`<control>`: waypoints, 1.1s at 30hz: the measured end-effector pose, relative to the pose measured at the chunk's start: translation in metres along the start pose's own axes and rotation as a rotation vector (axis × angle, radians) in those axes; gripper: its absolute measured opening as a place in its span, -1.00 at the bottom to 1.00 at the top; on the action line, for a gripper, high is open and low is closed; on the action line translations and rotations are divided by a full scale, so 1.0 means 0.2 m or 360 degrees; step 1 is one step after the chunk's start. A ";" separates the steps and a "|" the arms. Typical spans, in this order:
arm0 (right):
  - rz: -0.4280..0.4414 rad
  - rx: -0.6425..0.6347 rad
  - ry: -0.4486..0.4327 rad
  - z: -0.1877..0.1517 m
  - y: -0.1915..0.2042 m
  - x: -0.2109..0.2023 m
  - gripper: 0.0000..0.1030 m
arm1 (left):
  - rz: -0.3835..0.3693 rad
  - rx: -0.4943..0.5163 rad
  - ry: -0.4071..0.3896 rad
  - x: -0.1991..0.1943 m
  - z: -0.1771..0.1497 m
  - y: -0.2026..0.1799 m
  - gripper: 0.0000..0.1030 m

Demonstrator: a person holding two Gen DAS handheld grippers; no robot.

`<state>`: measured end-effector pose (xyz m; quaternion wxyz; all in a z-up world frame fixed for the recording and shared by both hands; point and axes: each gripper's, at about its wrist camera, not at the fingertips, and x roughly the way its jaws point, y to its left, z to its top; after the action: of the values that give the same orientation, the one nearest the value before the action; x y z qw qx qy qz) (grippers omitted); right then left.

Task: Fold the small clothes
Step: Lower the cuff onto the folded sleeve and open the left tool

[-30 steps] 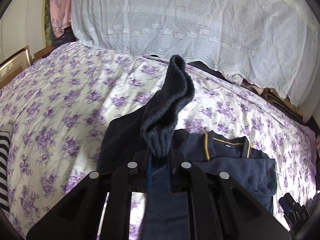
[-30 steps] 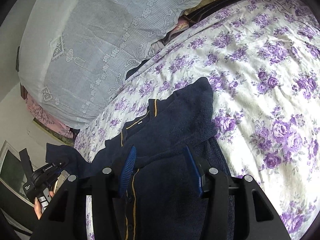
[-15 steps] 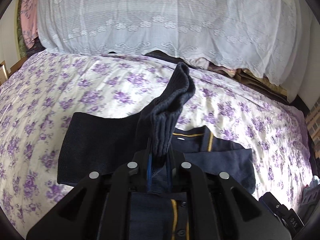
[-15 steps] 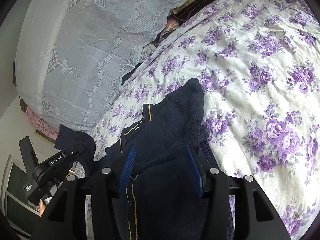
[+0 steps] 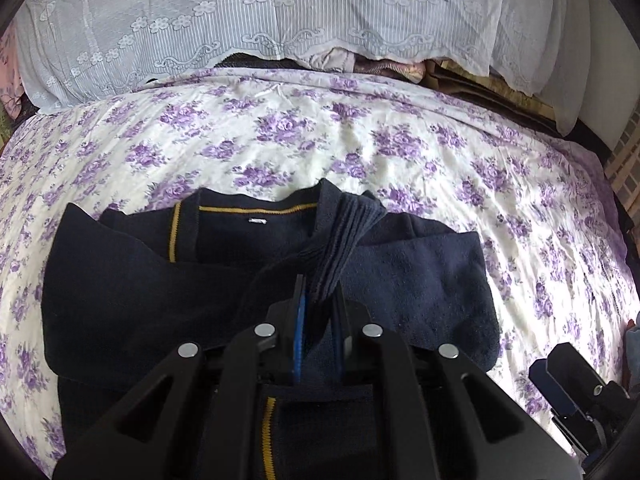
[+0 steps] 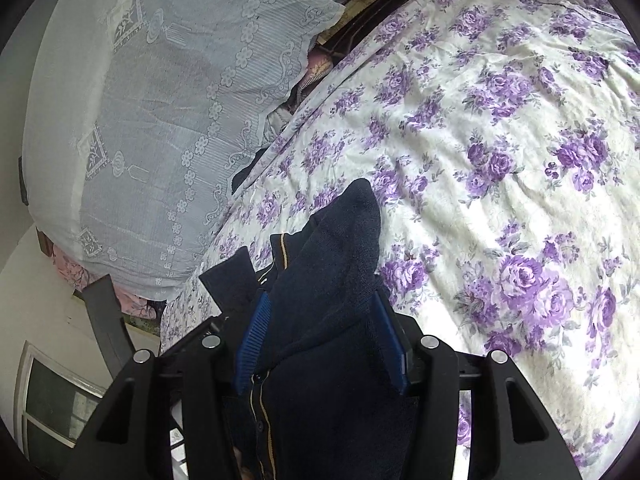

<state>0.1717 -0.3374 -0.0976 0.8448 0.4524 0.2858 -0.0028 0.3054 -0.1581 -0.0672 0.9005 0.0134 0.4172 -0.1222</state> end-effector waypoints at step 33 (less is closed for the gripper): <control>0.0099 -0.0075 0.0411 -0.09 0.25 0.44 0.08 | 0.0139 -0.0665 -0.0004 -0.12 -0.19 1.26 0.91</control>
<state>0.2500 -0.2717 -0.1094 0.8110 0.4376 0.3780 0.0885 0.3200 0.0954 -0.0945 0.8886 -0.1557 0.4314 0.0060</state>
